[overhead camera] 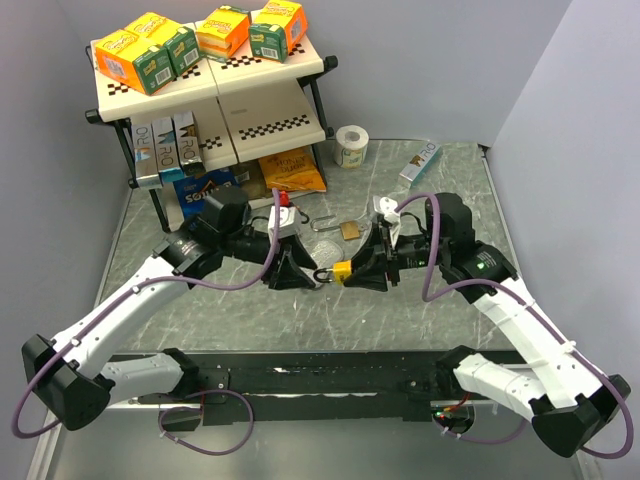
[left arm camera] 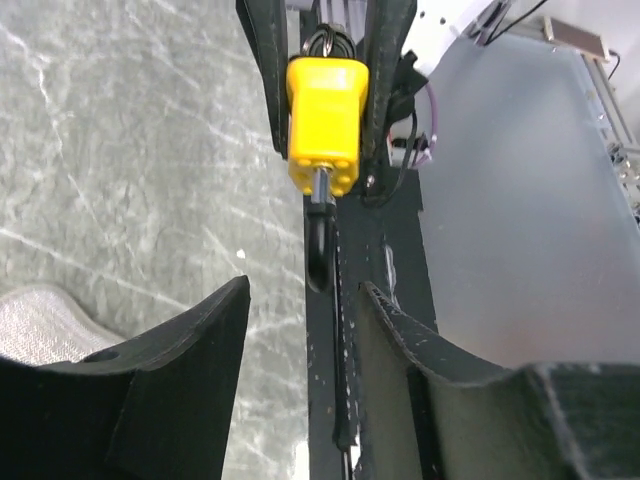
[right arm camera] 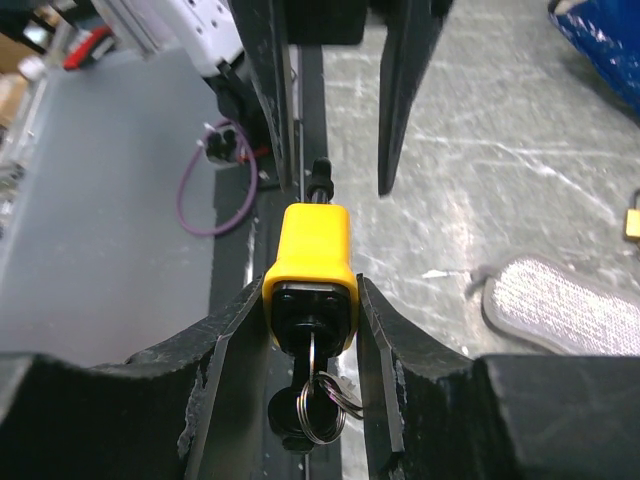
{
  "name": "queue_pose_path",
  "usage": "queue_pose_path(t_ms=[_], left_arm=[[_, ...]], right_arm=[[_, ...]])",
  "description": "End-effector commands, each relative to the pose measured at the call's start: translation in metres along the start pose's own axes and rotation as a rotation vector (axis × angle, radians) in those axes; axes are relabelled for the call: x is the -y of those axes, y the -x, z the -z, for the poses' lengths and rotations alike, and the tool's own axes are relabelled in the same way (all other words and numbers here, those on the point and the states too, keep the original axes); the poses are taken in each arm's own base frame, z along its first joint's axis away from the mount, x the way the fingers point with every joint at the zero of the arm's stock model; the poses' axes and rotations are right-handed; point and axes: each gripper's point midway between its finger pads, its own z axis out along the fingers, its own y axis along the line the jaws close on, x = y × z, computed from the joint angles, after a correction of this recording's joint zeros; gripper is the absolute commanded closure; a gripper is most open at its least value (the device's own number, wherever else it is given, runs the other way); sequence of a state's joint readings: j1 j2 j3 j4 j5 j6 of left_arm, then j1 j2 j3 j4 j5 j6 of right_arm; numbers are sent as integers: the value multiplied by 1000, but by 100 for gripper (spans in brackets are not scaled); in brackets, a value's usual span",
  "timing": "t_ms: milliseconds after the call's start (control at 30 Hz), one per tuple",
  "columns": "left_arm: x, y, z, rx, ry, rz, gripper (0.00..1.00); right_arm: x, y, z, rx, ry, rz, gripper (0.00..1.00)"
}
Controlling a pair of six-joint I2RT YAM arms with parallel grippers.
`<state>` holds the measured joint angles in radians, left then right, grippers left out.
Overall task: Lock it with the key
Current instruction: Lock the lock.
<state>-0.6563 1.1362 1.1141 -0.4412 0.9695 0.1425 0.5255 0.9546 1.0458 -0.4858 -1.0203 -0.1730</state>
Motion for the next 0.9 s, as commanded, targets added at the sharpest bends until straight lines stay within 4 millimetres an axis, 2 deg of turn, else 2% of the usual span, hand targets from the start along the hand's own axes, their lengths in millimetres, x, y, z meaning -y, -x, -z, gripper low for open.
queue_pose_path(t_ms=[0,133,267,367,533,600,633,700,867], left_arm=[[17,18,-5,78,-64,-10,49],[22,22,-5,115,-67,-13,56],[24,27,-5,126,-68,-11,73],[27,32,-5,136,-87,-1,80],[34,31,-9,127,-111,-2,80],[35,32,-11,129,-117,-3,84],[35,33,-11,130,-119,0,91],[36,36,-13,135,-128,-4,98],[46,47,-16,151,-171,13,99]], right_arm=[[-16,35,5,106,58,65,100],[-17,35,5,109,67,56,100],[-17,37,5,116,67,56,100],[-15,36,4,116,63,54,100],[-15,37,4,120,63,51,100],[-15,36,3,118,63,47,100],[-16,37,3,119,68,52,100],[-14,36,3,119,65,46,100],[-12,35,1,117,71,48,100]])
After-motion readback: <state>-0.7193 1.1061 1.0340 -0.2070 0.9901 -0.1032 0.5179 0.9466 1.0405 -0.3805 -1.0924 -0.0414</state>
